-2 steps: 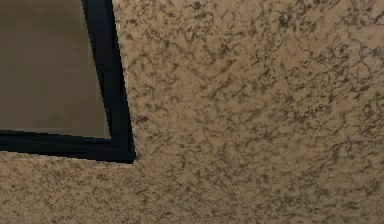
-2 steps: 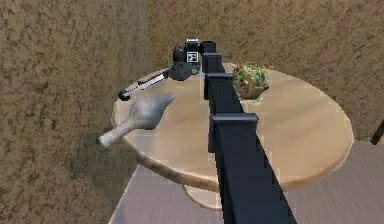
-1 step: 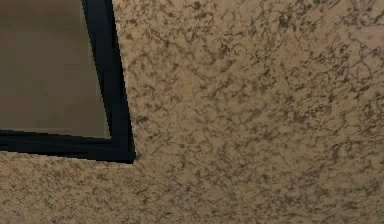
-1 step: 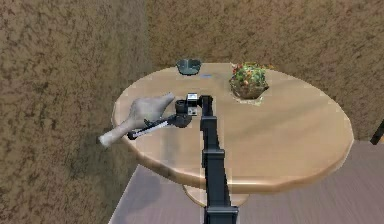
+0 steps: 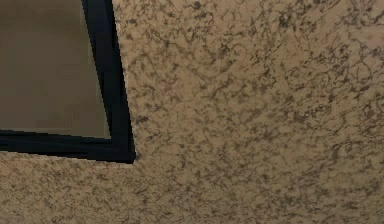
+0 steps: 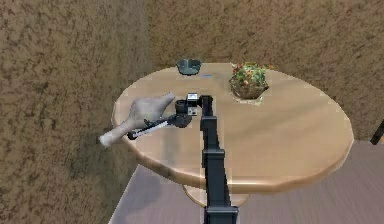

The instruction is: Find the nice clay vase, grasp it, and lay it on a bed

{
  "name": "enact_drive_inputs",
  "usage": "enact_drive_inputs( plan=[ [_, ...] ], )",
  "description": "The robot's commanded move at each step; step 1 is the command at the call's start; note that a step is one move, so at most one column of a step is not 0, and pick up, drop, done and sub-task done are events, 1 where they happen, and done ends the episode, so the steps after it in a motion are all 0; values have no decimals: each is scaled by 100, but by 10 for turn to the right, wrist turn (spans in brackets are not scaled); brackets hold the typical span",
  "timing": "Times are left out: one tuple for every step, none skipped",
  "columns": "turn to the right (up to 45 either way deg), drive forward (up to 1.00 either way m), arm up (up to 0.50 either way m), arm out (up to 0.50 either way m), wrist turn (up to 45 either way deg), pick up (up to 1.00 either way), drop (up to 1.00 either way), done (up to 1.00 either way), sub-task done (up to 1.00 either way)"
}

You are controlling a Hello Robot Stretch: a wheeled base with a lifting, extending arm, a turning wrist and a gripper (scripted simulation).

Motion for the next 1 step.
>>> enact_drive_inputs(
  plan=[
    [0,0,10,0,0,0,0,0,0]
  ],
)
